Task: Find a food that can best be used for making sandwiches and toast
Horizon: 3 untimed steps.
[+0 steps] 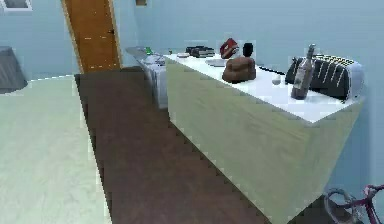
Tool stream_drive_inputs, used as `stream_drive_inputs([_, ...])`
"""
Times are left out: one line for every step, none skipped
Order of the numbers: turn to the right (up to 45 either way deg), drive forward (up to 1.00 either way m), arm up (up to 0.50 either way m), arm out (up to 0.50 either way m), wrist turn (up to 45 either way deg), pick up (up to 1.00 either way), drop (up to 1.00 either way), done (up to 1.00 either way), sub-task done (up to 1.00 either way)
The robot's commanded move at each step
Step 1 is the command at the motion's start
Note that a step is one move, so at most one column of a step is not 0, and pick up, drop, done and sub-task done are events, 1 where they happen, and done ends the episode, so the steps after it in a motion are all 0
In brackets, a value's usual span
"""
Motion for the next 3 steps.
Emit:
stream_drive_inputs([24.0, 0.0, 0.0, 0.0, 0.0, 0.0, 0.0, 0.0, 0.0])
stream_drive_inputs([0.0, 0.55, 0.0, 0.0, 0.0, 0.0, 0.0, 0.0, 0.0])
stream_drive_inputs([-15.0, 0.0, 0.0, 0.0, 0.0, 0.0, 0.0, 0.0, 0.0])
